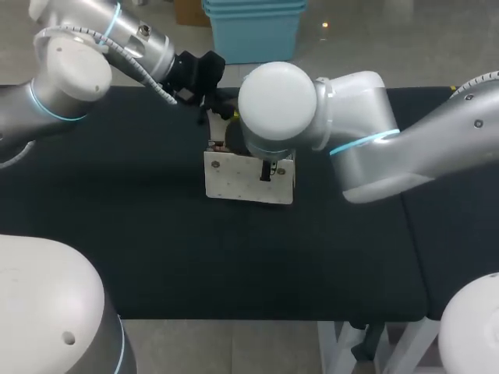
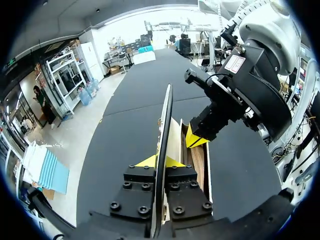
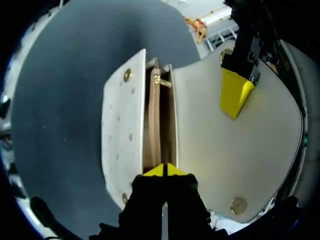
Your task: Pick up the bag, open it, inspect its contents, close it, and place it on the opposite side
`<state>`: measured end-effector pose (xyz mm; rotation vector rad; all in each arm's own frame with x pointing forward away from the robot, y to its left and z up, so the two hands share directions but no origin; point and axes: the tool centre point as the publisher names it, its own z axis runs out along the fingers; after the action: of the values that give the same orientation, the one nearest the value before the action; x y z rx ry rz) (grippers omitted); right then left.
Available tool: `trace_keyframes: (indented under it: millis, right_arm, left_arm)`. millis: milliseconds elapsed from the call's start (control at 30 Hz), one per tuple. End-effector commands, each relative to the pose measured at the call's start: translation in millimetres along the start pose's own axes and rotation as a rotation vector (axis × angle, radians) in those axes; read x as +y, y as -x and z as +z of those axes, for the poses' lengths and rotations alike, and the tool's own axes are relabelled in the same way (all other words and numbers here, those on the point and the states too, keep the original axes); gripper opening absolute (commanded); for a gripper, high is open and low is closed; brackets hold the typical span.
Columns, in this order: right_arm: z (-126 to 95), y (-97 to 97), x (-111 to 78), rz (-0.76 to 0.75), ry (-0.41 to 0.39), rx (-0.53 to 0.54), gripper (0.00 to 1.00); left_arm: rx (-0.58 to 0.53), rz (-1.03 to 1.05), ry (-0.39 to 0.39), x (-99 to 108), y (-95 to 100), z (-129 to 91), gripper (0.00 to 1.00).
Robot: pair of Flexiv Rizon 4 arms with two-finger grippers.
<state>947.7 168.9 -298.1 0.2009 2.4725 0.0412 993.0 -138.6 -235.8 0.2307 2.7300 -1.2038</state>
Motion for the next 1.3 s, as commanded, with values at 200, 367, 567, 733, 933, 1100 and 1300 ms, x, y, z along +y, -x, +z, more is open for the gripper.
trace_keyframes:
  millis: [200, 367, 567, 733, 933, 1100, 1300]
  right_arm:
    - [4.9, 6.0, -2.1, 0.002, -0.004, -0.027, 0.0]
    - [9.1, 13.9, 1.3, -0.004, -0.012, -0.048, 0.0]
    - [19.0, 14.3, 3.9, -0.021, -0.034, -0.038, 0.0]
    - [17.5, 4.6, -0.4, -0.029, -0.041, -0.014, 0.0]
    - [9.7, -3.4, -2.2, -0.024, -0.031, -0.004, 0.0]
    - [2.6, -8.7, -3.6, -0.018, -0.024, -0.007, 0.0]
    - [4.9, -13.0, -3.3, -0.011, -0.017, -0.002, 0.0]
  left_arm:
    - [0.013, -0.003, -0.019, 1.4, -3.9, 0.2, 0.0]
    - [0.016, 0.007, -0.019, -1.1, -5.6, -0.9, 0.0]
    - [0.011, 0.004, -0.018, -2.4, -5.0, -1.5, 0.0]
    - [-0.01, -0.006, -0.016, -2.6, -4.1, -5.4, 0.0]
    - [-0.031, -0.028, -0.023, -2.8, -4.8, -6.2, 0.0]
    - [-0.041, -0.039, -0.025, -1.5, -6.0, -7.6, 0.0]
    - [-0.046, -0.047, -0.028, -1.7, -7.9, -8.4, 0.0]
